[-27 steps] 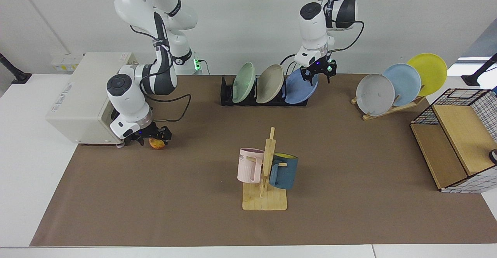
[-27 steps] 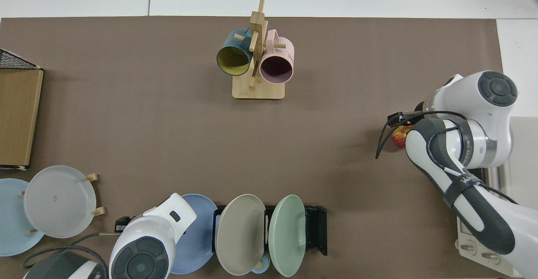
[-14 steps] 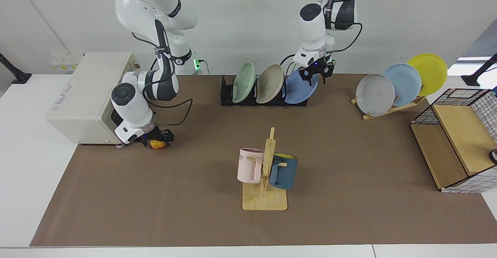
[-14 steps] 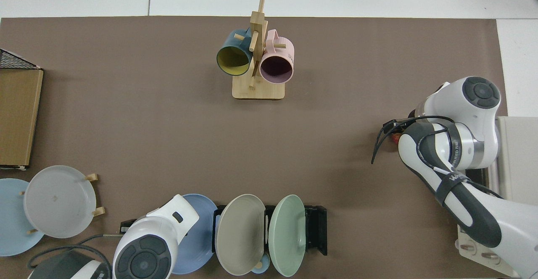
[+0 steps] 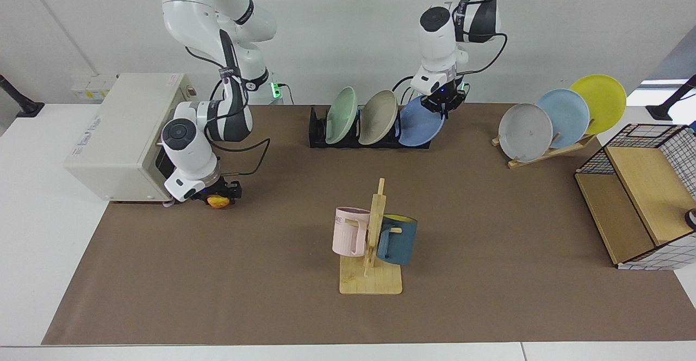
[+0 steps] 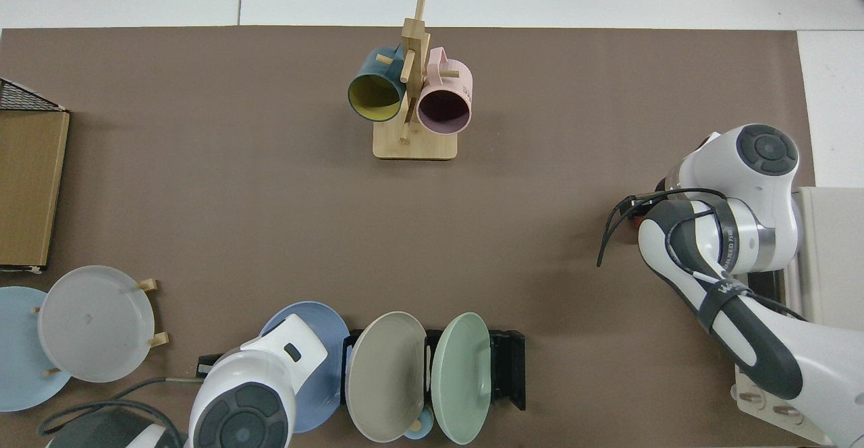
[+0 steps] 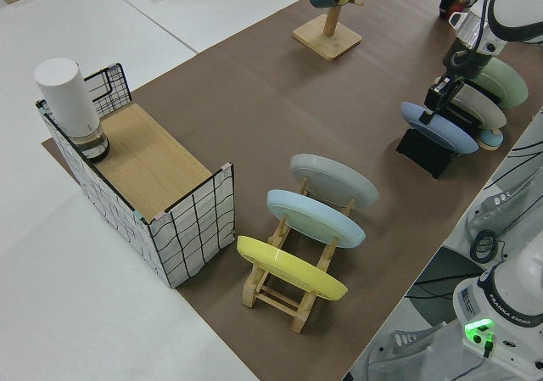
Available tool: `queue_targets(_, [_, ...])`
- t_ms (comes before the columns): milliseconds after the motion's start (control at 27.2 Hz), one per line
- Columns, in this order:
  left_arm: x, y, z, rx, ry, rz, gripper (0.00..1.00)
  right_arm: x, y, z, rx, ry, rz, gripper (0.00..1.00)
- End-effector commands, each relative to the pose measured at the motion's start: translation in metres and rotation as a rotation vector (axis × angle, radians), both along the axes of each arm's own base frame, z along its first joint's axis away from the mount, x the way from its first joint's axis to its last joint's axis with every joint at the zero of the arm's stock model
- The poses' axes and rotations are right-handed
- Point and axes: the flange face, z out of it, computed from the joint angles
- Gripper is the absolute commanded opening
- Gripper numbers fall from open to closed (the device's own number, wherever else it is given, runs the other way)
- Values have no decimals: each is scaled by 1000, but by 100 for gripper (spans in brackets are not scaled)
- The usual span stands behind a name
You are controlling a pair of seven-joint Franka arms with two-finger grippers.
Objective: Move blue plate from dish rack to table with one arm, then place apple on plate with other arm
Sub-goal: 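Grasp the blue plate rim with the left gripper and lift it from the rack, then carry the blue plate with the left gripper and lower it onto the table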
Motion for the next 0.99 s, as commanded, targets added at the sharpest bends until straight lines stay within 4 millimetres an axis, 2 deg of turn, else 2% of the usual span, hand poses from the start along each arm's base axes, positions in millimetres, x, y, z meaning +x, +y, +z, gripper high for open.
queue_targets(0, [-2,-24,29,86,-50,-3,0,3,2,11,-20,-19,-2,9])
queue_targets(221, [1,-27,59,174,-86,-31,0,14,4,40,-23,-30,-1,9])
queue_targets(331, [11,-22,79,182,-110,-48,0,20,9,60,-19,-33,-1,9])
queue_targets(368, [19,-14,90,170,-114,-50,0,21,10,67,-15,-41,-2,9])
queue_targets(478, [62,23,120,96,-124,-4,0,23,12,91,-9,-65,-3,10])
queue_targets(625, [117,49,139,-57,-110,94,0,19,23,120,7,-93,7,9])
queue_targets(736, [153,75,143,-151,-96,150,0,13,24,144,19,-95,3,0])
queue_targets(773, [163,81,142,-197,-92,172,0,13,25,154,20,-97,3,0])
queue_targets(883, [181,90,132,-322,-94,216,0,10,24,176,21,-71,-2,0])
queue_targets(957, [186,86,118,-376,-85,230,0,7,25,190,26,-58,-6,0])
